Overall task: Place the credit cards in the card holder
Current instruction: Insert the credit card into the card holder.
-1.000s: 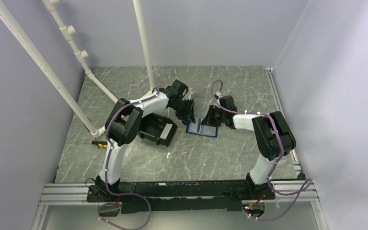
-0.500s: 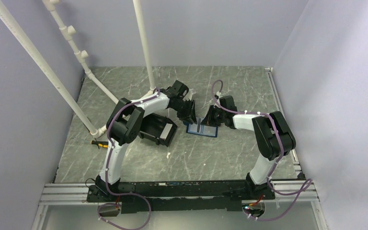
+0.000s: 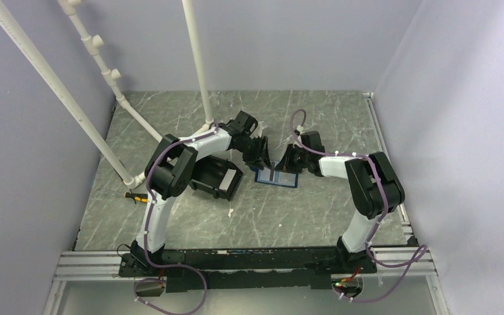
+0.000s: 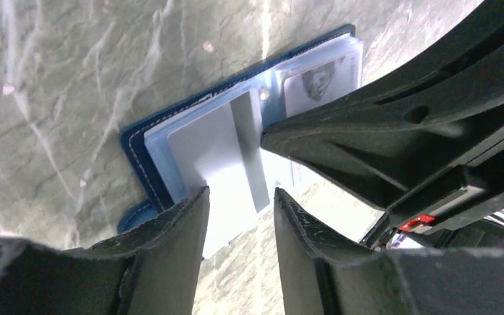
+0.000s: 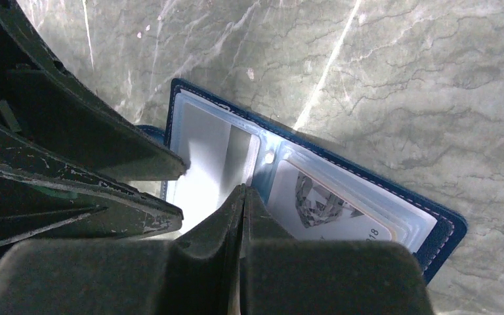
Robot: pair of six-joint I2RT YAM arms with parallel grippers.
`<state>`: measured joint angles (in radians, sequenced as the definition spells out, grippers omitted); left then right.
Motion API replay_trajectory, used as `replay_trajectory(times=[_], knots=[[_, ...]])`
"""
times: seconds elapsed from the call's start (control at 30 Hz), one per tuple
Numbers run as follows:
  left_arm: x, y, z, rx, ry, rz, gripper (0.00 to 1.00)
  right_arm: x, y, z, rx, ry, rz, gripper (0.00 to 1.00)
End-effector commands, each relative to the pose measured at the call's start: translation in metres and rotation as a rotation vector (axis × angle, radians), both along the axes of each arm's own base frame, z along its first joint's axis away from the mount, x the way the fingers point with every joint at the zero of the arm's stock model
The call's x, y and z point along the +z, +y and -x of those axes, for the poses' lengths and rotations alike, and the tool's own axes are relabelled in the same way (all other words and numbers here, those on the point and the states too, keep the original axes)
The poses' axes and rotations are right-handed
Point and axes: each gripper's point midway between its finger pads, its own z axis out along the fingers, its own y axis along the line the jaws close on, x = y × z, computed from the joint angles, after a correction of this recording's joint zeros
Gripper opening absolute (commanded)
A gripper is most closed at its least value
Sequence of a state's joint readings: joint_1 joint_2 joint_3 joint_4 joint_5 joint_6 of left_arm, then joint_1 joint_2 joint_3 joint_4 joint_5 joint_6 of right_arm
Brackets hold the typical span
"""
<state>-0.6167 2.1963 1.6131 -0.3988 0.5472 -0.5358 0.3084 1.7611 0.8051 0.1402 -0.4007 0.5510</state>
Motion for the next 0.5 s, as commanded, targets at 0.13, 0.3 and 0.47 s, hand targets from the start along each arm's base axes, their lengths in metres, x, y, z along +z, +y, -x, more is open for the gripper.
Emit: replay_trajectory(times=[0.13, 0.3, 0.47], knots=[[-0.007, 0.030, 0.006, 0.030, -0.068, -0.146, 0.49, -0.036, -0.018, 0.011, -0.032, 0.059, 0.199, 0.00], [-0.010, 0.027, 0.009, 0.020, -0.053, -0.130, 0.50, -0.038, -0.017, 0.012, -0.034, 0.063, 0.229, 0.00], [-0.012, 0.017, 0.014, -0.010, -0.009, -0.084, 0.51, -0.042, -0.015, 0.014, -0.032, 0.078, 0.225, 0.00]])
